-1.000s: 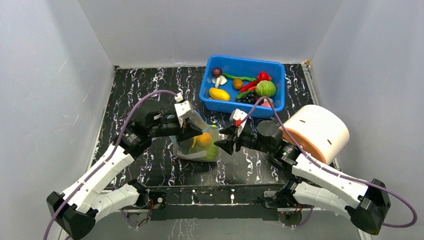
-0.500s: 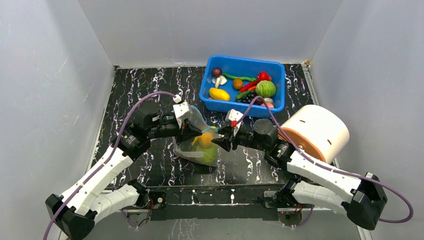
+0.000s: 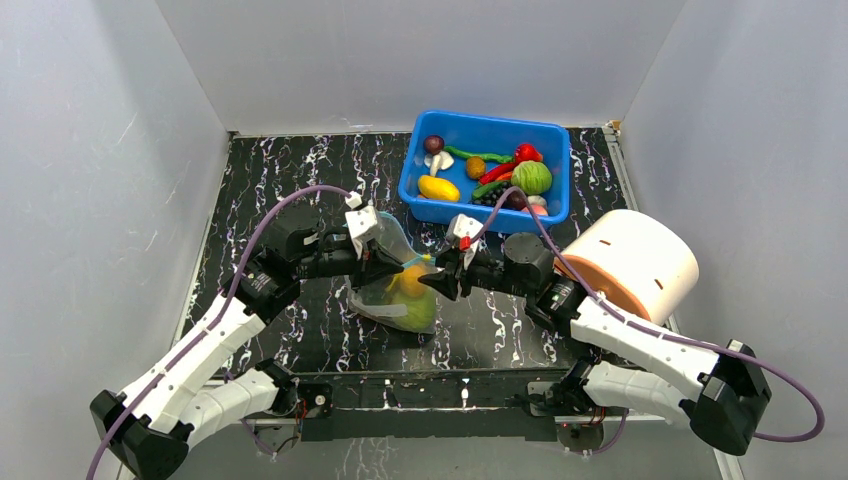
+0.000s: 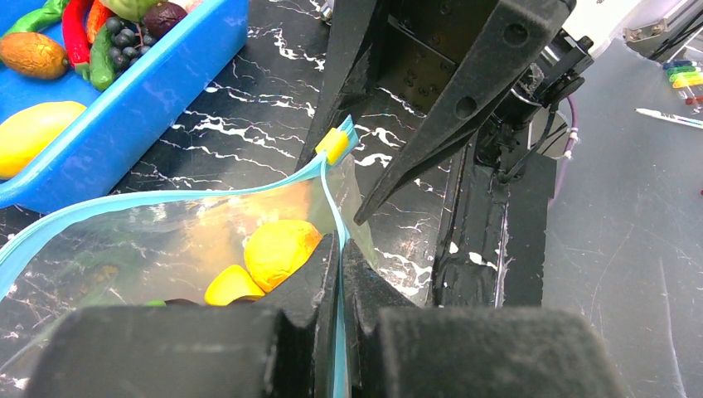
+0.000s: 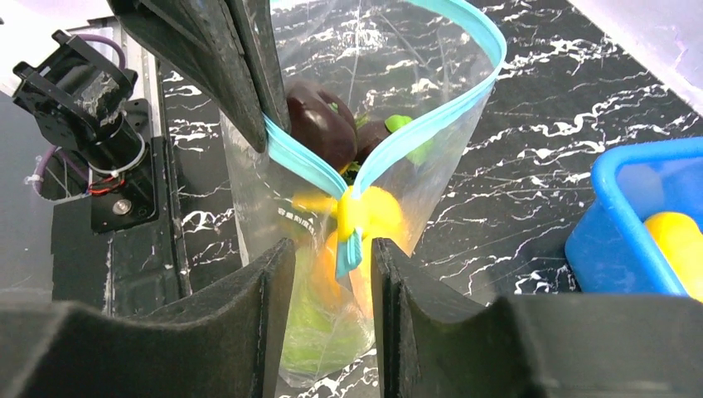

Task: Place the food in the zip-top bag and seal the zipper

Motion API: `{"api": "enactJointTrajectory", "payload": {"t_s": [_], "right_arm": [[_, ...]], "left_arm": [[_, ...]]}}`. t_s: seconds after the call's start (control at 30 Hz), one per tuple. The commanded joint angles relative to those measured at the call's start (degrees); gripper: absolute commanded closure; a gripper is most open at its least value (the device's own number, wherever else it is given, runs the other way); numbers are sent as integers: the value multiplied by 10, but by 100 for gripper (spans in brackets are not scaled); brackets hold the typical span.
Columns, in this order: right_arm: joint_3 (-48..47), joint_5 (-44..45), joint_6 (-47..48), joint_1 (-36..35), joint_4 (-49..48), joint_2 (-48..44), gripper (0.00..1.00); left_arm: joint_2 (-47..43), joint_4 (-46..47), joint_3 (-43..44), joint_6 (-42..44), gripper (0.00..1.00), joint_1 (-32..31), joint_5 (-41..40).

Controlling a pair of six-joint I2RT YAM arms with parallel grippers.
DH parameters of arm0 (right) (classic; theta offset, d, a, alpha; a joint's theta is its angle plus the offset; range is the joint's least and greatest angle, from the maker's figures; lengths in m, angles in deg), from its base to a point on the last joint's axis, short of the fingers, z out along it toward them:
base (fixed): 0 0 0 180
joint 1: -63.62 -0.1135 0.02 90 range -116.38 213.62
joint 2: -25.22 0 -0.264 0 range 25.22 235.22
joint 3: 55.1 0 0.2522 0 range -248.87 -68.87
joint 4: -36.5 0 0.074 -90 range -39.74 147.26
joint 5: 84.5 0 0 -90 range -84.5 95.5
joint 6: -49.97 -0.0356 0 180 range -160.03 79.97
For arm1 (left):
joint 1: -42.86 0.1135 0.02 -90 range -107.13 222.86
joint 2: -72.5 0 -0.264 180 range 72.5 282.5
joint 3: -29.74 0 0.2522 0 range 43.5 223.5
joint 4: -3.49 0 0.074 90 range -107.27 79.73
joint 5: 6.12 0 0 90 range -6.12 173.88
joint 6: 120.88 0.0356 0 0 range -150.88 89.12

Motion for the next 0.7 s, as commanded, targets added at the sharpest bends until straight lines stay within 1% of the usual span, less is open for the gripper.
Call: {"api": "enactJointTrajectory", "payload": {"t_s": [0.0,0.17,0.27,0.33,0.43,0.5,0.57,0.67], "right_arm": [[-36,-9,-2,4,-42,3,67],[-46,-21,8,4,-27,13,85],[-44,-26,17,4,-23,7,98],[-43,-34,27,4,-20,3,100],[-48,-45,42,4,-9,4,100],[-55,-54,53,4,1,6,100],[-58,-62,58,4,2,6,100],[-60,-72,64,4,0,4,100]], "left_arm": [[-18,18,-5,4,100,-2,11],[-20,17,-4,3,100,-2,8],[-22,14,-2,2,100,-1,4],[-23,14,0,-3,100,-2,-2],[-27,22,7,-13,79,-2,-6],[-24,30,10,-17,68,-2,2],[-15,34,12,-10,63,-2,13],[5,33,23,3,58,-2,47]]}}
